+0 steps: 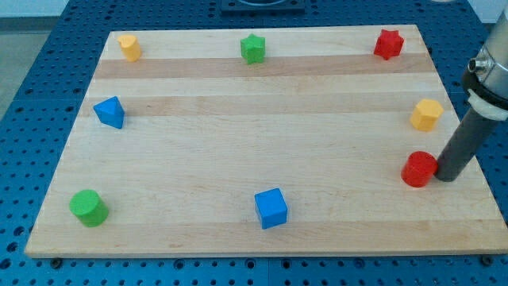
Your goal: Push the red circle diagonally bottom left of hexagon
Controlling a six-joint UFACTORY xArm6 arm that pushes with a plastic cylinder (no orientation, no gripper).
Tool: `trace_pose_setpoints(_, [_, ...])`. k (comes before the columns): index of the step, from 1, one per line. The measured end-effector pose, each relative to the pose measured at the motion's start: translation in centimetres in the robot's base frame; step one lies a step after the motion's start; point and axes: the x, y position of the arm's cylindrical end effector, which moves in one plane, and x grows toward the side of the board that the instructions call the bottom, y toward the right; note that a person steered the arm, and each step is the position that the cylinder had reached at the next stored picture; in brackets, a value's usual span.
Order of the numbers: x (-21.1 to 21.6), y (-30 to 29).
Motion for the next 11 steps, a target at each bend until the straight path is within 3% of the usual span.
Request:
trace_pose_setpoints(3, [3.2, -0.3])
trace_pose_setpoints(9, [1.3, -1.9])
trace_pose_setpoints(11, [-1.1, -1.9])
